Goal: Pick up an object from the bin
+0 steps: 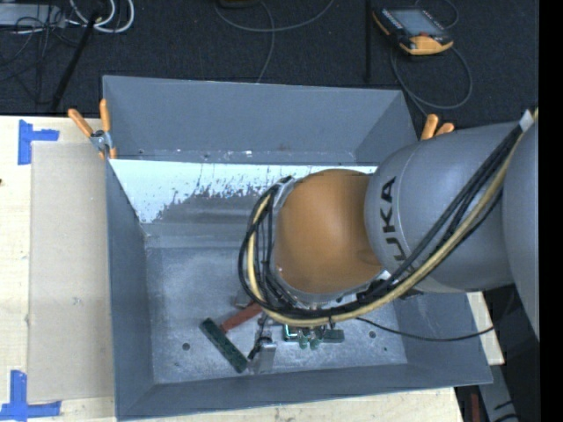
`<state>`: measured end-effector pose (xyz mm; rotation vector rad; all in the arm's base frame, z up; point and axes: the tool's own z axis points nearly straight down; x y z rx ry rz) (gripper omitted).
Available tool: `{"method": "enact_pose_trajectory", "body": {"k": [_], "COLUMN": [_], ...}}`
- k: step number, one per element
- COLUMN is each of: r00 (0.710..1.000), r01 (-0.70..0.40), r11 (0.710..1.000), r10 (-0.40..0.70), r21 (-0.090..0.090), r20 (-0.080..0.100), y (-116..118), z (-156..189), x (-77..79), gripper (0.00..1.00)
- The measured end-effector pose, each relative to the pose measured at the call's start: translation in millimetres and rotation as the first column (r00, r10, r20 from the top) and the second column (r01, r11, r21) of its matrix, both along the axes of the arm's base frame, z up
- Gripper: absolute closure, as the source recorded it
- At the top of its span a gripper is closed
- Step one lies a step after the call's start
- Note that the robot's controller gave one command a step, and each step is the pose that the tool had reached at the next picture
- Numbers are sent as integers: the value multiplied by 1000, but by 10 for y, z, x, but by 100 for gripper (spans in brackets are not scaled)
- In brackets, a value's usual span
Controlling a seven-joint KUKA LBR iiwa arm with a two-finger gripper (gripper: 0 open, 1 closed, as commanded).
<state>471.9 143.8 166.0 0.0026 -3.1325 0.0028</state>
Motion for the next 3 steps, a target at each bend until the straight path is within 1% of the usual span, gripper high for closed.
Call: {"method": "enact_pose_trajectory", "body": {"k": [1, 2, 3], "r00": [994, 994, 989], "r01": [-113, -110, -148], "r11": [994, 994, 989], "r10": [113, 110, 148], "r21": [0, 2, 3], "r20": [4, 7, 15], "y": [-311, -297, -89], "z": [-968, -935, 686], "x": [596, 601, 671], "gripper": [0, 100, 100]}}
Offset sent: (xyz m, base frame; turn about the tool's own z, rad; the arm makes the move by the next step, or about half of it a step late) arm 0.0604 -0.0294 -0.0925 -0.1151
